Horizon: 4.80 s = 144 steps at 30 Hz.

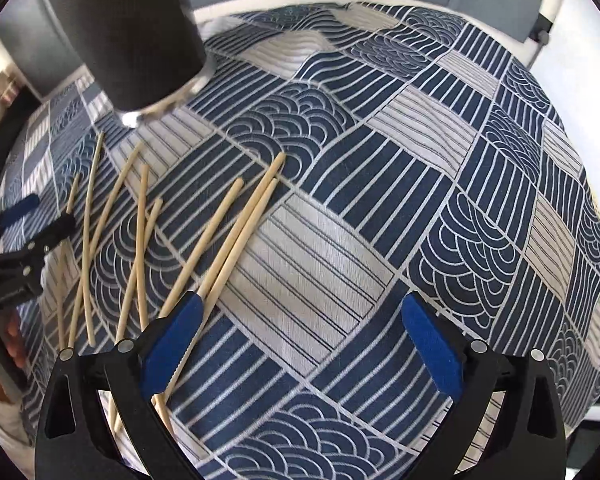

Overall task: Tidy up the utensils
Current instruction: 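Move the right gripper back down over the remaining sticks, then close the right gripper on another wooden stick and lift it, then carry the stick upright with the right gripper above the black cup, then open the right gripper to drop the stick into the black cup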

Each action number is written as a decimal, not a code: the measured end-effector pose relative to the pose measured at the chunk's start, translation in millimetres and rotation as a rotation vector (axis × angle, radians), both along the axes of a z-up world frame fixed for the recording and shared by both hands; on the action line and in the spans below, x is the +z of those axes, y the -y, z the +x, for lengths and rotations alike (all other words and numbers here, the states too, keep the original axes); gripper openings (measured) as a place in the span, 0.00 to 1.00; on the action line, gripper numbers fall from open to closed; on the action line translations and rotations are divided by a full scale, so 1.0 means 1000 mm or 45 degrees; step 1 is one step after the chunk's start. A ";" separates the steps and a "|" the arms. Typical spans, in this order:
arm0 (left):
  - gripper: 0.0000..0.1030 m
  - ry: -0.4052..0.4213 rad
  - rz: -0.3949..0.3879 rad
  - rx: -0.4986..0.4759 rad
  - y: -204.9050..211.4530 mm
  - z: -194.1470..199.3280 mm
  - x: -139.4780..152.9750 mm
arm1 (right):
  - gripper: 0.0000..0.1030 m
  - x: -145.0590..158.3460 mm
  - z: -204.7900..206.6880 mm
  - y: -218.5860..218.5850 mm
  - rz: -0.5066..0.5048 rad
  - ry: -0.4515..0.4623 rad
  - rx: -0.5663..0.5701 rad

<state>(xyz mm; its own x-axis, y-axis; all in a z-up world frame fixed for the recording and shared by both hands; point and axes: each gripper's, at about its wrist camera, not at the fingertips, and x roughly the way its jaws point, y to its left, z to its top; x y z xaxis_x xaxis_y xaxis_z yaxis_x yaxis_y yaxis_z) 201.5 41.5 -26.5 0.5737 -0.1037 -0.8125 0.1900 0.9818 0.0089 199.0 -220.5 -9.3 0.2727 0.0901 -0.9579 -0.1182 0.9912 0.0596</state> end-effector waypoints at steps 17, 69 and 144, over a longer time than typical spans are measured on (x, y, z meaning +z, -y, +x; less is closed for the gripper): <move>0.96 0.000 0.005 -0.039 -0.003 -0.011 -0.002 | 0.94 0.006 -0.010 0.003 -0.004 0.085 0.081; 0.05 0.364 -0.110 0.120 -0.083 -0.099 0.095 | 0.05 0.047 -0.065 0.077 0.377 0.501 0.282; 0.95 1.207 -0.224 -0.118 0.003 0.006 0.188 | 0.92 0.201 0.074 0.000 1.048 1.351 0.149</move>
